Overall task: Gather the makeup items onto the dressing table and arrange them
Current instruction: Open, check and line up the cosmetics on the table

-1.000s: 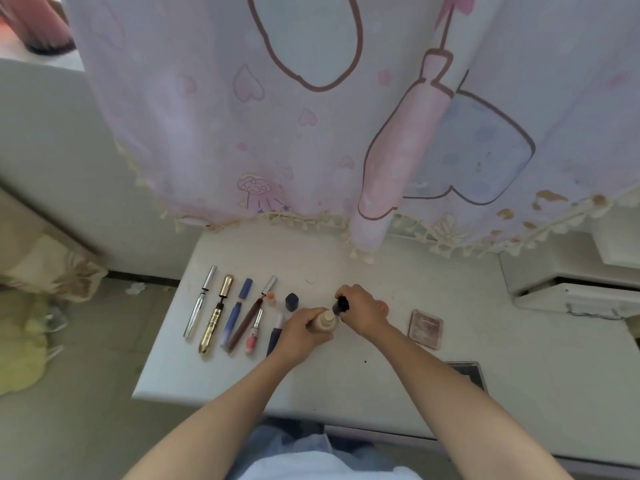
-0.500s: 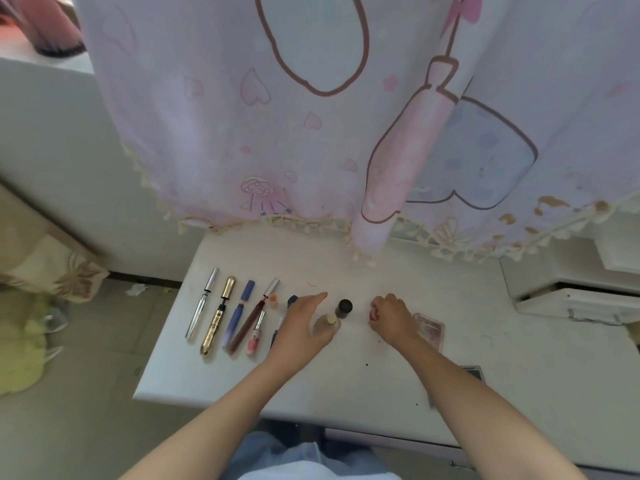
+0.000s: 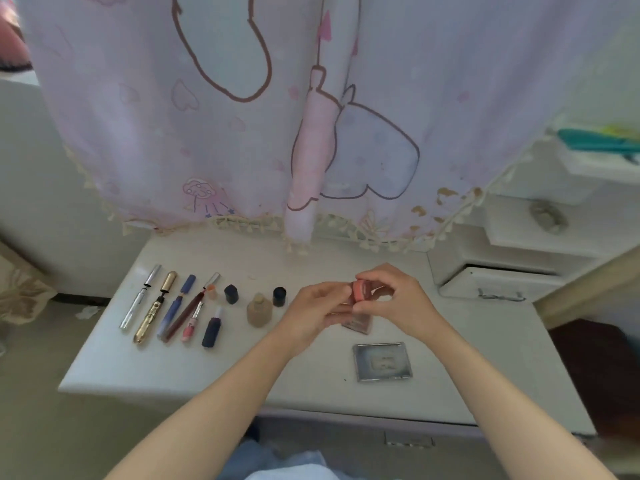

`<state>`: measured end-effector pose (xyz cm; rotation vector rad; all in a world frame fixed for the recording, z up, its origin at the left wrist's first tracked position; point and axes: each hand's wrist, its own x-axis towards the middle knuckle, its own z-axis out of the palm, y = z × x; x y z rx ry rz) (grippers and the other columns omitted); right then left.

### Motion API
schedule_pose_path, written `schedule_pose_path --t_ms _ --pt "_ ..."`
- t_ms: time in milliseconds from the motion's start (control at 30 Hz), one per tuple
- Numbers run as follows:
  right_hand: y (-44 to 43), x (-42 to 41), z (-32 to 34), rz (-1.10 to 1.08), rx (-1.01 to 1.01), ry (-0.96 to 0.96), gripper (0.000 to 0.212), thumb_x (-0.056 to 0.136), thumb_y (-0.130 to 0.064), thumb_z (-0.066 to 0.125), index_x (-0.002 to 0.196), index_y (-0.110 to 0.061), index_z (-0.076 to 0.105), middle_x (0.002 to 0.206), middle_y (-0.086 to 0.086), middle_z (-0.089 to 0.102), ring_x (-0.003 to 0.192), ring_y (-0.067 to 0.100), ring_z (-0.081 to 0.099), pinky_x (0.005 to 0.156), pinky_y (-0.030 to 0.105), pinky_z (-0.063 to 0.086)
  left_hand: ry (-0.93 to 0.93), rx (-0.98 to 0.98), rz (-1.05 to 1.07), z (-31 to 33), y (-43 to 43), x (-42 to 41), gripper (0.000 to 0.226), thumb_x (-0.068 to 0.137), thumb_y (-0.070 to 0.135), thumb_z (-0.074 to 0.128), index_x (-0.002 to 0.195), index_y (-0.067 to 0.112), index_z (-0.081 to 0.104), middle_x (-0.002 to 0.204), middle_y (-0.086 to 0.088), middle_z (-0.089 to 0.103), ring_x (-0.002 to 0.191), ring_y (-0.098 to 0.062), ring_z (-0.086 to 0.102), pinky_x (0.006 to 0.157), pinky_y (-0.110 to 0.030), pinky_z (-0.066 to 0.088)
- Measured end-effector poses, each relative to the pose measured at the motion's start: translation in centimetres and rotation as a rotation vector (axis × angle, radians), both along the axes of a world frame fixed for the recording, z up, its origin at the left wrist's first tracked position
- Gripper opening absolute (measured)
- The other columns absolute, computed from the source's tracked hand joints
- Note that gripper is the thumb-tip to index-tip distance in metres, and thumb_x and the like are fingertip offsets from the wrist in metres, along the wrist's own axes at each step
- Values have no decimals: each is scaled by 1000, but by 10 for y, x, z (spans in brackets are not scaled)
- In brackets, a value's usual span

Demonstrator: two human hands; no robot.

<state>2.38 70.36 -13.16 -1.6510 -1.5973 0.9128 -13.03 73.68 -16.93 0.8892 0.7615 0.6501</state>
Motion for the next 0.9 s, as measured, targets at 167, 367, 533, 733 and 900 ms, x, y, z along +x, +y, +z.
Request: schedule_pose_path --t_ms 167,367,533,733,900 --pt "-48 43 5 26 43 -49 39 61 -4 81 98 -6 69 80 -10 55 69 1 56 69 13 44 -129 -62 17 -4 -49 48 18 72 15 62 86 7 70 77 -6 74 71 -16 69 76 -29 57" --pt "-87 75 7 105 129 -58 37 63 -4 81 98 0 69 84 8 57 79 20 57 80 34 48 -191 -114 16 -4 -90 77 51 38 36 90 79 9 75 78 -5 75 72 -13 71 63 -21 57" --pt "-104 86 11 185 241 -67 43 61 -13 81 102 -4 69 81 -9 53 77 12 55 75 20 46 -206 -139 10 5 -106 87 35 49 34 84 73 10 76 74 -4 75 66 -11 70 61 -21 57" --pt "-111 102 21 243 241 -77 52 61 -17 77 110 -17 59 93 -15 51 85 -2 53 84 10 43 -242 -121 -67 17 -106 98 55 32 36 92 76 7 75 76 -6 75 67 -12 71 60 -21 57" --pt "-114 112 29 158 143 -114 58 71 -16 77 124 -9 54 101 -5 52 91 1 53 81 5 40 -239 -99 -58 18 -101 109 47 41 28 90 79 6 74 77 -10 74 68 -15 70 63 -24 58"
